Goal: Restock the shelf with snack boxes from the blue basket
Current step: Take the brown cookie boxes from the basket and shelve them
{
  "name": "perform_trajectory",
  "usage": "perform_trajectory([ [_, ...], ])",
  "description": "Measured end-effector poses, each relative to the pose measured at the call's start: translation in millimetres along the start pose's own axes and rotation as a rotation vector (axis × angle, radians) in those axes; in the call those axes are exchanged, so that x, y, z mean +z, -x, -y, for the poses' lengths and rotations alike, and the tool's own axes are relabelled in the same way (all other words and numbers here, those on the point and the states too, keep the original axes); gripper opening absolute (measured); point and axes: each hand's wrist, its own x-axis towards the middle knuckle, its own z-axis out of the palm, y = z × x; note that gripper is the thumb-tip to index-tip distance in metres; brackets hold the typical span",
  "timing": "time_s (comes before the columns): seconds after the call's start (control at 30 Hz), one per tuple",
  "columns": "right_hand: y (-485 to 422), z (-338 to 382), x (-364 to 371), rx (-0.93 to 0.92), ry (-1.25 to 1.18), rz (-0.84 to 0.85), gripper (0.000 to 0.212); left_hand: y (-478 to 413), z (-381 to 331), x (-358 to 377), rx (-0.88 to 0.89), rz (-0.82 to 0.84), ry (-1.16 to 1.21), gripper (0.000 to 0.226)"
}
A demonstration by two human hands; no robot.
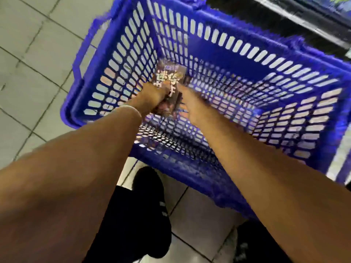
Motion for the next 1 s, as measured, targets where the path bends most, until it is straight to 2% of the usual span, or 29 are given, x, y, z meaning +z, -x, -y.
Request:
perform_trajectory([
  [0.13, -15.3, -8.0, -0.1, 0.023, -0.012, 0.047, 0.045, -5.9, -5.1, -4.4, -0.049, 0.180, 0.103, 0.018],
  [0.27, -14.1, -9.7, -11.2, 0.005, 0.047, 0.013, 0.040, 5.9, -6.3, -9.5, -0.115, 0.245, 0.069, 0.024],
  [0.37, 5.3, 2.2, -20.4, -0.054, 0.062, -0.002, 0.024, 24.5, -18.7, -11.5, -0.139, 0.315, 0.227, 0.028],
  [0.43, 41.1, 18.9, -24.2, -0.051, 0.052, -0.018, 0.023, 52.6, -37.7, -24.5, -0.139, 0.351, 0.345, 0.035],
  [0.57, 159.5, 68.6, -31.0, -0.106, 0.072, -0.007, 0.020, 157.0, -90.5, -70.1, -0.112, 0.430, 0.448, 0.030],
  [0.63, 236.4, 105.6, -33.1, -0.156, 0.090, 0.014, 0.018, 222.7, -127.6, -101.1, -0.062, 0.429, 0.530, 0.045],
  [0.7, 318.0, 149.5, -36.2, -0.215, 0.119, 0.015, 0.025, 290.9, -171.1, -136.5, -0.017, 0.425, 0.680, 0.071],
  [0.8, 437.6, 214.0, -50.3, -0.348, 0.111, 0.055, 0.025, 397.1, -238.3, -182.4, 0.068, 0.445, 0.750, 0.082],
  [0.83, 476.8, 233.4, -55.8, -0.372, 0.091, 0.071, 0.032, 431.6, -260.3, -194.0, 0.110, 0.399, 0.726, 0.081],
  [0.93, 587.8, 290.1, -78.2, -0.398, 0.029, 0.054, 0.079, 527.7, -326.2, -219.8, 0.281, 0.128, 0.603, 0.064],
  [0.97, 619.8, 306.2, -87.4, -0.429, 0.021, 0.044, 0.078, 557.8, -349.3, -226.1, 0.332, 0.080, 0.571, 0.056],
  [1.0, 647.2, 321.7, -98.5, -0.477, 0.024, 0.035, 0.066, 583.8, -372.9, -229.2, 0.384, 0.048, 0.539, 0.050],
])
